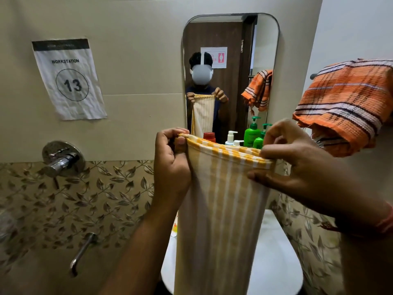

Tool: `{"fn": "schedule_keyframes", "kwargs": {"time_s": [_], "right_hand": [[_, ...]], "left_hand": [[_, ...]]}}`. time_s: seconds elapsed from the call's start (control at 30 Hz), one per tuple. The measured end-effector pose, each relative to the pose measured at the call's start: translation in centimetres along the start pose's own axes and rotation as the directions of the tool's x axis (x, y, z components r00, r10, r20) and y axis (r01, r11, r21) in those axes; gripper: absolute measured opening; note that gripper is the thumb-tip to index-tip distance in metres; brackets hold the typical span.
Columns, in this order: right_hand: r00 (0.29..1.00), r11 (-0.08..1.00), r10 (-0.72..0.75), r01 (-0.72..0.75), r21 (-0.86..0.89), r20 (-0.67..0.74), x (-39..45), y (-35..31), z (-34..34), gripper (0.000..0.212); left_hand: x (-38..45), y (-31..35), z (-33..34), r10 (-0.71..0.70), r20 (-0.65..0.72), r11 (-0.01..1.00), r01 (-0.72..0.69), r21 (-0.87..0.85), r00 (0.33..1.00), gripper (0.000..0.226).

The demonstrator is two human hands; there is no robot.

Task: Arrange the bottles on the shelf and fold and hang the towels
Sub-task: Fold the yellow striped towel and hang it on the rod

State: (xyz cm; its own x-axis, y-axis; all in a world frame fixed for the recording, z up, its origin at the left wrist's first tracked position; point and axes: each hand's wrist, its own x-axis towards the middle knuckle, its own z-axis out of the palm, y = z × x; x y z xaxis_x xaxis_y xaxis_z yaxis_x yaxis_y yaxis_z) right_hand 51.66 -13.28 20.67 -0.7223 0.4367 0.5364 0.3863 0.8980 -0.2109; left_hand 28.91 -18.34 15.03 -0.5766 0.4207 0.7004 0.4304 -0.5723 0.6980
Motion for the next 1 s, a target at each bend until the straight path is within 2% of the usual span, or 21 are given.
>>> {"fn": "schedule_keyframes", "kwargs": {"time_s": [0.07, 0.17, 0.27, 0.33, 0.4, 0.43, 0.47, 0.5, 0.53, 0.57, 0.6, 0.63, 0.67, 0.73, 0.77, 0.8, 0.83, 0.87, 0.9, 0.97, 1.0], "right_hand": [[0.998, 0.998, 0.015, -0.012, 0.058, -0.064, 0.0, 0.5, 0.5, 0.024], [0.986, 0.967, 0.06, -0.019, 0.254, -0.157, 0.2, 1.1, 1.4, 0.031], [0.982, 0.864, 0.135, -0.052, 0.501, -0.13, 0.4, 1.5, 1.6, 0.03], [0.974, 0.805, 0.149, -0.019, 0.594, -0.171, 1.0, 1.7, 1.6, 0.026], [0.95, 0.754, 0.186, 0.024, 0.656, -0.249, 2.0, 1.7, 1.8, 0.022], [0.935, 0.723, 0.207, 0.053, 0.689, -0.289, 2.4, 1.7, 1.9, 0.021], [0.919, 0.692, 0.222, 0.087, 0.716, -0.326, 2.9, 1.8, 2.0, 0.021], [0.907, 0.665, 0.238, 0.108, 0.739, -0.347, 3.4, 1.8, 2.2, 0.021], [0.902, 0.642, 0.262, 0.103, 0.76, -0.344, 3.7, 1.9, 2.3, 0.023], [0.901, 0.624, 0.29, 0.078, 0.777, -0.323, 4.1, 2.1, 2.5, 0.025], [0.899, 0.616, 0.32, 0.043, 0.786, -0.3, 4.6, 2.4, 2.6, 0.028], [0.889, 0.609, 0.354, 0.016, 0.793, -0.289, 5.2, 2.7, 2.6, 0.031], [0.876, 0.571, 0.391, 0.009, 0.821, -0.282, 5.7, 3.0, 2.6, 0.035], [0.882, 0.384, 0.423, 0.034, 0.923, -0.208, 5.9, 3.8, 2.5, 0.05], [0.917, 0.269, 0.383, 0.002, 0.963, -0.109, 5.4, 4.4, 2.9, 0.062], [0.946, 0.203, 0.323, -0.092, 0.975, 0.022, 4.5, 5.0, 3.9, 0.076], [0.943, 0.2, 0.299, -0.212, 0.957, 0.147, 3.2, 5.0, 5.1, 0.086], [0.918, 0.219, 0.325, -0.306, 0.927, 0.226, 1.9, 4.9, 6.5, 0.086], [0.887, 0.223, 0.395, -0.345, 0.912, 0.239, 1.0, 4.7, 7.7, 0.072], [0.841, 0.183, 0.517, -0.29, 0.94, 0.159, 0.8, 4.4, 9.1, 0.036], [0.835, 0.178, 0.538, -0.25, 0.952, 0.118, 1.4, 4.3, 9.2, 0.028]], "left_hand": [[-0.2, -0.1, -0.4, 0.003, 0.004, 1.0, -0.003, -0.006, 1.0, 0.019], [-0.1, -0.1, -0.7, 0.006, 0.011, 1.0, -0.006, -0.027, 1.0, 0.017], [0.4, -0.1, -0.7, -0.032, 0.048, 0.996, 0.036, -0.081, 0.998, 0.012], [1.1, 0.1, -0.5, -0.072, 0.061, 0.985, 0.081, -0.155, 0.996, 0.009], [2.1, -0.1, -0.4, -0.143, 0.094, 0.938, 0.166, -0.304, 0.985, 0.028], [2.7, -0.4, -0.6, -0.189, 0.159, 0.892, 0.237, -0.385, 0.969, 0.045], [3.2, -0.8, -0.9, -0.23, 0.279, 0.836, 0.336, -0.433, 0.932, 0.063], [3.3, -1.3, -1.3, -0.245, 0.439, 0.799, 0.437, -0.413, 0.864, 0.078], [2.8, -1.9, -1.6, -0.254, 0.586, 0.786, 0.517, -0.339, 0.77, 0.083], [2.0, -2.9, -1.9, -0.279, 0.681, 0.795, 0.561, -0.231, 0.677, 0.075], [0.9, -3.8, -1.9, -0.321, 0.71, 0.802, 0.578, -0.148, 0.627, 0.059], [0.1, -4.3, -1.7, -0.364, 0.685, 0.795, 0.593, -0.124, 0.631, 0.043], [-0.4, -4.6, -1.4, -0.413, 0.625, 0.772, 0.619, -0.146, 0.663, 0.032], [-0.3, -4.6, -0.6, -0.443, 0.498, 0.742, 0.616, -0.263, 0.746, 0.023], [0.1, -4.1, -0.2, -0.432, 0.461, 0.747, 0.594, -0.297, 0.775, 0.02], [0.6, -3.4, 0.2, -0.421, 0.438, 0.758, 0.573, -0.31, 0.794, 0.02], [1.3, -3.0, 0.6, -0.415, 0.414, 0.77, 0.555, -0.315, 0.81, 0.022], [1.8, -2.5, 0.9, -0.409, 0.392, 0.781, 0.538, -0.317, 0.824, 0.023], [2.3, -2.2, 1.3, -0.4, 0.368, 0.793, 0.518, -0.319, 0.839, 0.023], [2.8, -2.2, 1.5, -0.407, 0.369, 0.79, 0.524, -0.316, 0.836, 0.023], [2.7, -2.5, 1.1, -0.422, 0.411, 0.766, 0.561, -0.314, 0.808, 0.029]]}}
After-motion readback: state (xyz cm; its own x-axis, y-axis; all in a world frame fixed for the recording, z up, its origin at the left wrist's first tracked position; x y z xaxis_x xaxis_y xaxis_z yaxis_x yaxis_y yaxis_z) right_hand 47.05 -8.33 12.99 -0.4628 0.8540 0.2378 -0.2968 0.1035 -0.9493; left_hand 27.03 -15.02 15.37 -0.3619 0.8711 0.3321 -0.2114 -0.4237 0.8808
